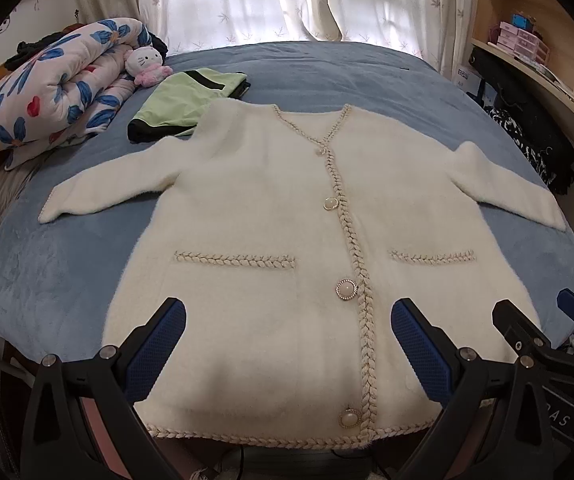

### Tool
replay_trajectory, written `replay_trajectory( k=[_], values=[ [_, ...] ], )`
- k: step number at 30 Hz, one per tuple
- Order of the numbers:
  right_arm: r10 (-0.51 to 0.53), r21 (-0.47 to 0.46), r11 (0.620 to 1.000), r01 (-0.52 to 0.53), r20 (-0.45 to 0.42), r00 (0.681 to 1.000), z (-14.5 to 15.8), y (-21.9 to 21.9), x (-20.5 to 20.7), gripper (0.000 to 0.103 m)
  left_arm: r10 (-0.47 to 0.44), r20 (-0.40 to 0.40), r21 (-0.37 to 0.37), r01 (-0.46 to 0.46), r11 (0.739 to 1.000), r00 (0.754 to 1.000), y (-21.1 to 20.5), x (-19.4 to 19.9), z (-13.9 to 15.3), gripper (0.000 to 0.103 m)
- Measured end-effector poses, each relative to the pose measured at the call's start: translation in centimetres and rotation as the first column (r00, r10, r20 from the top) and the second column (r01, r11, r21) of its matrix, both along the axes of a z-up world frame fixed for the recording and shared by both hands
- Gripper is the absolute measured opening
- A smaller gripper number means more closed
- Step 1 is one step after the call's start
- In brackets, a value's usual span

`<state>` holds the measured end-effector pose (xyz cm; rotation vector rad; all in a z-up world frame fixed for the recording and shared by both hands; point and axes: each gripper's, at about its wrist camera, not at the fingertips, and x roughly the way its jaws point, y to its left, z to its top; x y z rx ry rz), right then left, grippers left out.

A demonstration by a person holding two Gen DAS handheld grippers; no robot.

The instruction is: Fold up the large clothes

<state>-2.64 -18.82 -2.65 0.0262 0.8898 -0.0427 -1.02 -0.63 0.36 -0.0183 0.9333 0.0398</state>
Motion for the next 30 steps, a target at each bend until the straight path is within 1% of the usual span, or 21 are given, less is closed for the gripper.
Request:
replay_trajectory(
  k=[7, 12, 17, 24, 30],
  values=[
    [-0.007, -0.005, 1.0, 0.007, 0.0, 1.0, 0.3, -0.4, 0.1, 0.103, 0.0, -0.002, 0.006, 0.0, 1.0, 1.0, -0.1, -0.1, 0.0, 0.102],
    [-0.007, -0.018, 1.0, 0.007, 0.007, 1.0, 0.5, -0.2, 0.0, 0.103, 0.004, -0.026, 0.013, -0.004, 1.0, 1.0, -0.1, 0.2, -0.3, 0.102],
    [-0.023, -0.017, 1.0, 0.023, 0.016, 1.0, 0.8, -0.3, 0.0, 0.103, 0.021, -0.022, 0.023, -0.02, 1.0, 1.0, 0.1, 0.1, -0.4, 0.102],
    [-0.043, -0.001, 0.999, 0.043, 0.02, 0.999, 0.8, -0.6, 0.0, 0.103, -0.003, -0.053, 0.025, 0.004, 1.0, 0.999, -0.2, 0.3, -1.0, 0.102],
    [-0.041, 0.0, 0.999, 0.041, 0.035, 0.999, 0.8, -0.7, 0.0, 0.103, -0.022, -0.055, 0.007, 0.023, 1.0, 0.998, -0.3, 0.5, -1.2, 0.102]
  ],
)
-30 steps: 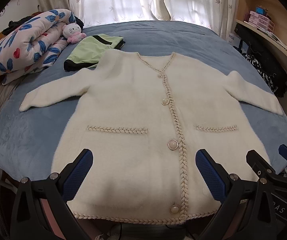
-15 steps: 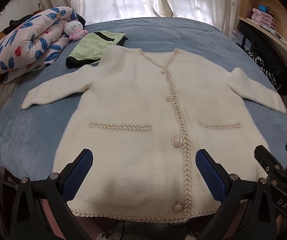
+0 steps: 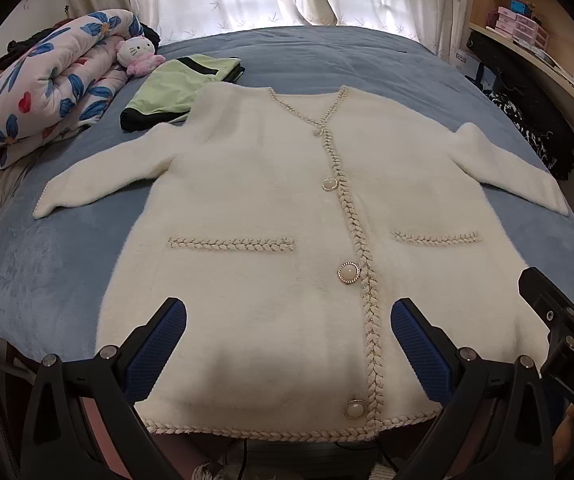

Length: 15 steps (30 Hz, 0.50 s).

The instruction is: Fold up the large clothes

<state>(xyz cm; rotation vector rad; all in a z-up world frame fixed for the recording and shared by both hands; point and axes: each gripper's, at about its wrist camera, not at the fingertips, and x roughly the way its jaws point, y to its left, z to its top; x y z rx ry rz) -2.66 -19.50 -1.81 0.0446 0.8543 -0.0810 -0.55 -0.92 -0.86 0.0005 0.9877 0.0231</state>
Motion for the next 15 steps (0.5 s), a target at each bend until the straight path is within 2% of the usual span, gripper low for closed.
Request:
replay_trajectory(
  k=[15],
  values=[
    [0.024, 0.014, 1.0, -0.024, -0.022, 0.999, -1.04, -0.01, 0.24, 0.103, -0.01, 0.011, -0.021, 0.01, 1.0, 1.0, -0.1, 0.05, -0.29, 0.101]
  ],
)
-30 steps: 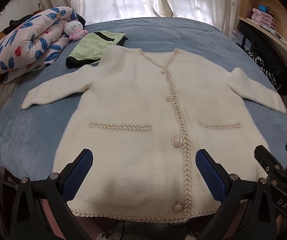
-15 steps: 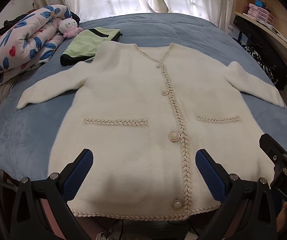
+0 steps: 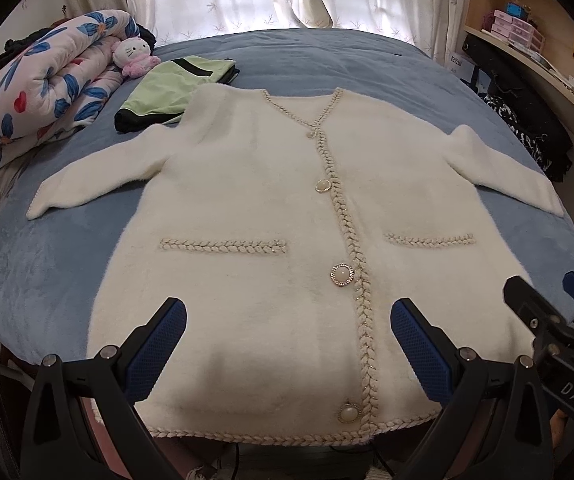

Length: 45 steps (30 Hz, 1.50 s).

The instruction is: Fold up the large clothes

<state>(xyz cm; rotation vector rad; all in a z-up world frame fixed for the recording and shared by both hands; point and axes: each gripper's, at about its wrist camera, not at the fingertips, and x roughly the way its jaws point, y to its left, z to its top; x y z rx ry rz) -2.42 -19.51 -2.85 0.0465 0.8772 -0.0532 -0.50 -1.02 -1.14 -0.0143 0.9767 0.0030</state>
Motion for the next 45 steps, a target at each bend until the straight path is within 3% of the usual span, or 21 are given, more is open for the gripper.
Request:
replay_trajectory(
  k=[26, 32, 37, 41, 45],
  values=[
    [0.027, 0.059, 0.998, -0.023, -0.077, 0.997, -2.2, -1.1, 2.0, 0.103, 0.054, 0.004, -0.021, -0.054, 0.998, 0.999, -0.4, 2.3, -0.7, 0.101],
    [0.027, 0.08, 0.997, -0.022, -0.062, 0.998, -1.1, -2.1, 3.0, 0.103, 0.03, 0.048, -0.062, -0.027, 0.998, 0.998, -0.9, 3.4, 0.9, 0.101],
    [0.013, 0.084, 0.996, -0.009, -0.042, 0.999, 0.6, -3.5, 4.3, 0.103, 0.004, 0.015, -0.109, -0.002, 0.994, 1.0, -1.4, 5.5, 2.2, 0.101],
    [-0.02, 0.094, 0.995, 0.022, -0.018, 1.0, 2.4, -5.7, 5.7, 0.103, -0.03, 0.056, -0.059, 0.033, 0.998, 0.998, -2.6, 7.2, 4.4, 0.101],
    [-0.086, 0.029, 0.996, 0.086, 0.023, 0.996, 4.2, -8.4, 7.5, 0.103, -0.058, 0.129, -0.014, 0.061, 0.998, 0.99, -4.4, 9.0, 7.0, 0.101]
  ],
)
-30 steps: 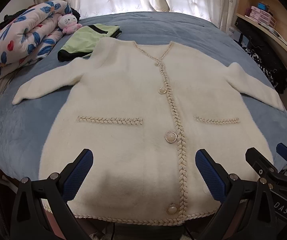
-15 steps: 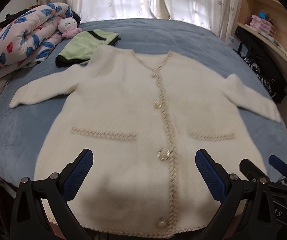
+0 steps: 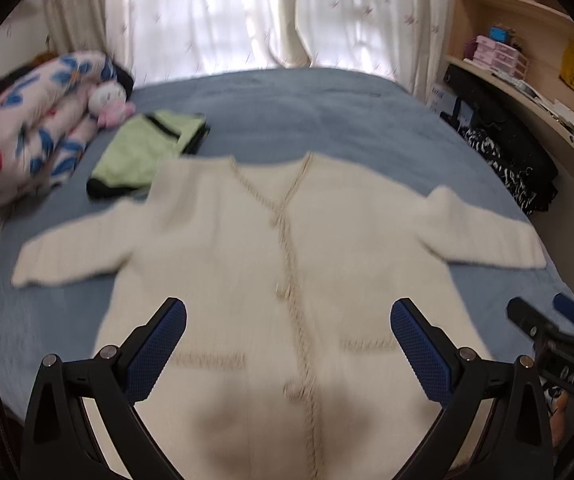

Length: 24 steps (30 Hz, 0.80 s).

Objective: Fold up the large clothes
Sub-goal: 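Grasp the cardigan sleeve cuff with the right tool and fold it across the front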

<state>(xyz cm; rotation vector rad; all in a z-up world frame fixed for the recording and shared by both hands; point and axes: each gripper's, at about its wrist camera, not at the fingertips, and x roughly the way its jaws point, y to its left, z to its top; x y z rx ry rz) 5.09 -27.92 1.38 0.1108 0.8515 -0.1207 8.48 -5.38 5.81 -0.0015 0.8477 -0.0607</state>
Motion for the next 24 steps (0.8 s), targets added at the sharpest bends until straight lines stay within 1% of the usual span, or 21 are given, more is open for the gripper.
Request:
replay_trajectory(
  k=[4, 5, 8, 13, 16, 19, 21, 23, 24],
  values=[
    [-0.072, -0.083, 0.994, 0.075, 0.041, 0.997, 1.6, -3.6, 2.0, 0.103, -0.016, 0.04, 0.023, 0.015, 1.0, 0.999, -1.9, 2.8, 1.8, 0.101],
    [-0.093, -0.102, 0.99, 0.098, 0.05, 0.994, 1.9, -4.9, 2.8, 0.103, -0.015, 0.044, 0.03, 0.014, 0.999, 0.999, -2.3, 3.5, 1.9, 0.101],
    [-0.157, -0.114, 0.98, 0.162, 0.049, 0.986, 2.1, -8.1, 4.6, 0.103, -0.029, 0.039, 0.028, 0.028, 0.999, 0.999, -3.7, 5.7, 1.9, 0.101],
    [-0.243, -0.045, 0.969, 0.243, 0.003, 0.97, 0.7, -13.8, 7.5, 0.103, -0.052, 0.015, 0.033, 0.052, 0.998, 0.999, -6.8, 9.5, 0.3, 0.101],
    [-0.295, 0.019, 0.955, 0.296, -0.047, 0.954, -1.4, -17.4, 9.3, 0.103, -0.062, -0.026, 0.043, 0.063, 0.997, 0.998, -9.2, 12.2, -1.4, 0.101],
    [-0.358, 0.085, 0.926, 0.369, -0.121, 0.926, -4.3, -21.4, 10.9, 0.103, -0.071, -0.052, 0.05, 0.074, 0.996, 0.996, -11.3, 14.1, -3.2, 0.101],
    [-0.396, 0.152, 0.894, 0.421, -0.172, 0.902, -6.7, -24.2, 11.5, 0.101, -0.088, -0.074, 0.046, 0.091, 0.995, 0.993, -12.8, 15.6, -4.5, 0.101],
    [-0.439, 0.214, 0.849, 0.482, -0.22, 0.871, -9.0, -26.9, 11.8, 0.094, -0.105, -0.089, 0.046, 0.109, 0.993, 0.99, -14.3, 16.7, -5.6, 0.101],
    [-0.46, 0.247, 0.82, 0.516, -0.252, 0.851, -10.4, -28.2, 11.9, 0.093, -0.112, -0.09, 0.041, 0.116, 0.992, 0.99, -14.9, 17.1, -6.1, 0.101]
  ],
)
